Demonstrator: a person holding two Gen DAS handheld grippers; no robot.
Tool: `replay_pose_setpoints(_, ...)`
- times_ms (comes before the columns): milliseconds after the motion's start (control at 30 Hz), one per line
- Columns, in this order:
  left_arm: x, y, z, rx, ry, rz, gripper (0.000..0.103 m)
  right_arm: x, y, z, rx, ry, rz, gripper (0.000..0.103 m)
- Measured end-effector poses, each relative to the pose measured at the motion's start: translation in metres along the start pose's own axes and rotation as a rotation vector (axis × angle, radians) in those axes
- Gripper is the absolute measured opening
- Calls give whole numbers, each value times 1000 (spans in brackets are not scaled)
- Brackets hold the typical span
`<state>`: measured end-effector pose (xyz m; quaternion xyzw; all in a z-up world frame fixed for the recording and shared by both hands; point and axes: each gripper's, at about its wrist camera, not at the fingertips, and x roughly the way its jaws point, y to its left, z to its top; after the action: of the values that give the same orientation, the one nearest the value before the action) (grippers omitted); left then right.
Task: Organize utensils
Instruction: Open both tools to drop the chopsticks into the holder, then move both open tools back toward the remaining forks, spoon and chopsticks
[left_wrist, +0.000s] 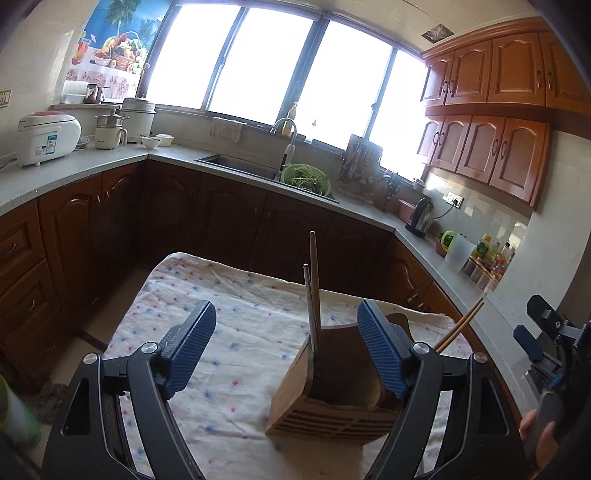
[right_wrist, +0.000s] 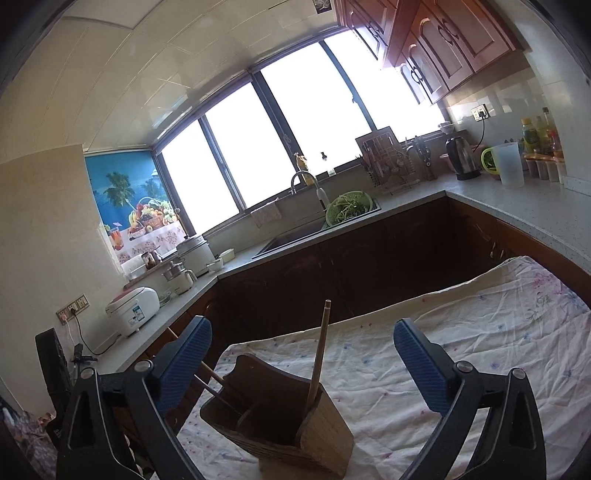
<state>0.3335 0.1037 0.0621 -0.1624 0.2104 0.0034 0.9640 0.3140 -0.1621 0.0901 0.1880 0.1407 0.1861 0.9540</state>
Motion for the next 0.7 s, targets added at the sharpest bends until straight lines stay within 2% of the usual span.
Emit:
replay_pose_setpoints(167,-18,-3,-10,6,21,-4,90,-14,-2,-4,-1,16,8,101)
replay_pose_setpoints(700,-77,-24,-55,22,78,-58,92,-79,-17,-18,23,52,5,101)
